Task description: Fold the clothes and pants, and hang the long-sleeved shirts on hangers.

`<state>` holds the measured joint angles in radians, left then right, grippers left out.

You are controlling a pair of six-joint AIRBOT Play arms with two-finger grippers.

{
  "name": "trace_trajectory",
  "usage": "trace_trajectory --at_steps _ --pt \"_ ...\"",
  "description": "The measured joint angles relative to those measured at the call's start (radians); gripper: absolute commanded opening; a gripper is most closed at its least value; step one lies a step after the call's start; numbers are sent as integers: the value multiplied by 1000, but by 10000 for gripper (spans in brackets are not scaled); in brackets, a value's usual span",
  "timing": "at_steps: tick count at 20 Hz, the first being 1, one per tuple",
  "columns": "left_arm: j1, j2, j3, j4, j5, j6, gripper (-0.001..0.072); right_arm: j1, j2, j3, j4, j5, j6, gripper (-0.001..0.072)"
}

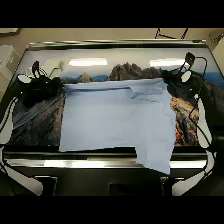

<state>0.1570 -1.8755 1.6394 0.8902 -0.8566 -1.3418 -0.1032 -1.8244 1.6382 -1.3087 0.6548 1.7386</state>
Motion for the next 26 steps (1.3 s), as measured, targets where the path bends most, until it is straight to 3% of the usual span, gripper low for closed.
trace_trajectory --at_steps 3,8,11,22,26 --pt "18 37 8 3 -77 17 26 0 45 0 -8 117 1 41" --pt "36 90 -27 54 -430 25 26 0 135 -5 -149 467 -25 41" --pt "14 98 -122 98 -546 6 26 0 117 -19 -199 600 -29 40" --pt "8 109 -245 129 -573 -12 25 0 63 -30 -218 832 -17 44" --pt "21 108 -244 132 -561 -12 35 0 60 -40 -229 850 -21 90"
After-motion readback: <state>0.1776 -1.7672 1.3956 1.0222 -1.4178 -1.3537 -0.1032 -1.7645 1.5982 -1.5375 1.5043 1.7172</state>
